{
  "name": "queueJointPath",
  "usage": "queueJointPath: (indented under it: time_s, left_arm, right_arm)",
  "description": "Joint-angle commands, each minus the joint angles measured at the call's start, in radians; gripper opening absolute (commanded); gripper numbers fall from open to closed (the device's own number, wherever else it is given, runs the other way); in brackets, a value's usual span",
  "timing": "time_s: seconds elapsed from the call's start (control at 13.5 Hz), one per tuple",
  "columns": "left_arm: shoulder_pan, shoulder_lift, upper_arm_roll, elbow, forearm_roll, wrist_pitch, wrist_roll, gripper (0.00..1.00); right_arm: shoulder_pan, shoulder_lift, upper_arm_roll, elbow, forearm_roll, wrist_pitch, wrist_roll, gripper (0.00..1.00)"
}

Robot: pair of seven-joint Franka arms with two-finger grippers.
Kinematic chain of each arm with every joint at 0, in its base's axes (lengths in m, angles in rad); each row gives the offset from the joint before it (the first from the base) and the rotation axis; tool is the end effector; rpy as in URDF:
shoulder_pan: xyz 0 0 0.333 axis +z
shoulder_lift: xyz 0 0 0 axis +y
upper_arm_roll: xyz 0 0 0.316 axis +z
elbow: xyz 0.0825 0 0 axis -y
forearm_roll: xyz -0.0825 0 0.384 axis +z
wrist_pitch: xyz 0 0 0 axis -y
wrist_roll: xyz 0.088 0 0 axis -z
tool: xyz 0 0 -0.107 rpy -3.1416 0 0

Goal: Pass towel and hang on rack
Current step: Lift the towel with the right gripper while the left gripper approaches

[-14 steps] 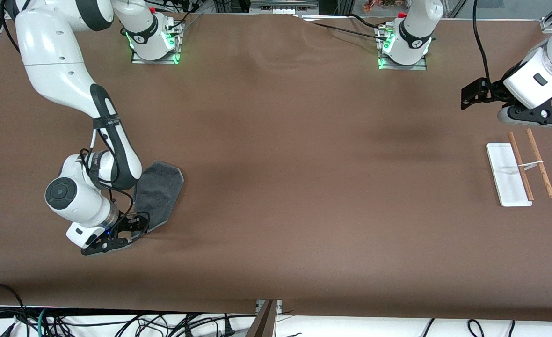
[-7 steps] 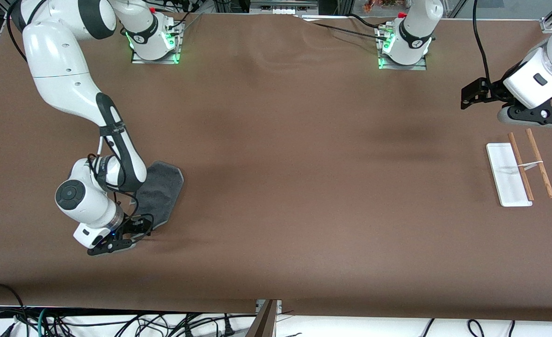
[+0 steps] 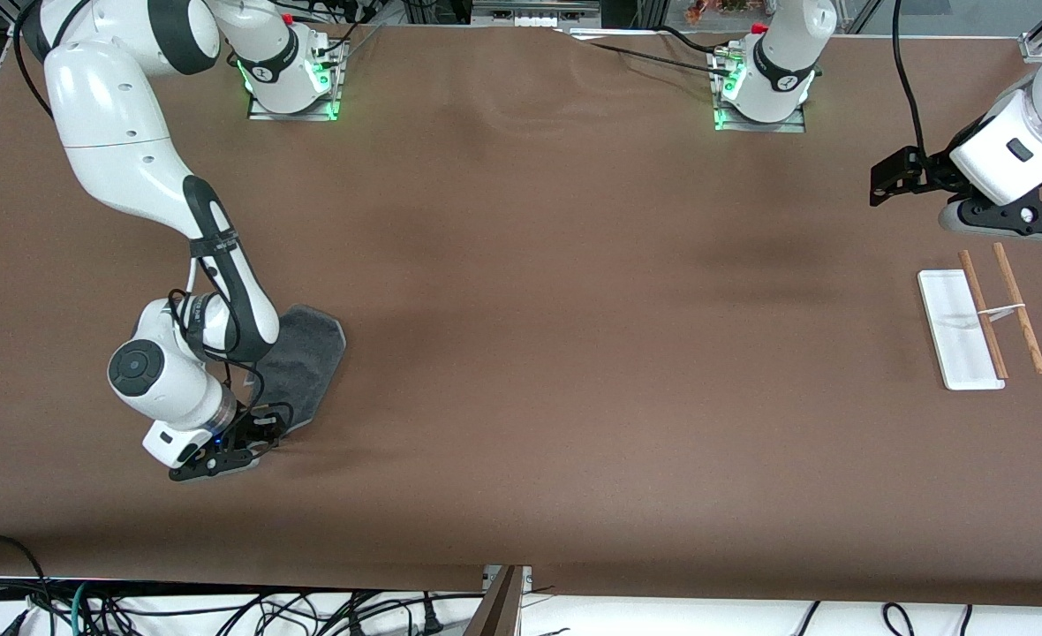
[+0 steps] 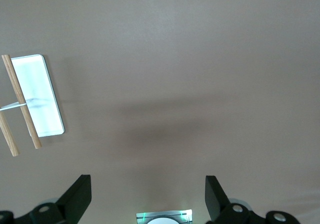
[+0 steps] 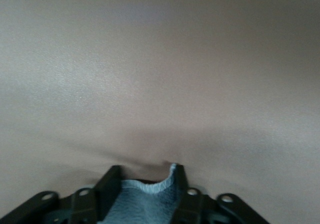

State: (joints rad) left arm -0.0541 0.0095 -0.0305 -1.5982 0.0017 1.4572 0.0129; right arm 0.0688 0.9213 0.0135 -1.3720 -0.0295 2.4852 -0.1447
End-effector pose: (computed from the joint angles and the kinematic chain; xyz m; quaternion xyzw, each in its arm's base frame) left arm 0.5413 -0.0456 0.5975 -0.9960 0.0486 0.0751 0.0034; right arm 0.7486 0.0595 0.1782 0.9881 0.1203 0.0957 0.0080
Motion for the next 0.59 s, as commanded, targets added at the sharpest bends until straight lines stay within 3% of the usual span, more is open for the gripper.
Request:
queueJointPath:
  time_s: [0.0,0.37,0.52]
  left_arm:
    - [0.006,-0.005,-0.002,0.007,-0.015,-0.012,0.009,1.00]
    - [0.005,-0.003,-0.002,0.009,-0.015,-0.014,0.007,1.00]
    - [0.006,-0.005,-0.002,0.009,-0.015,-0.015,0.007,1.00]
  right_arm:
    - [-0.004,-0.004,0.002,-0.012,0.011,-0.015,-0.013,0.18]
    - [-0.001,-0.027,0.008,0.001,0.011,-0.110,-0.013,0.02]
    - [-0.001,-0.070,0.032,0.004,0.013,-0.196,-0.009,0.00]
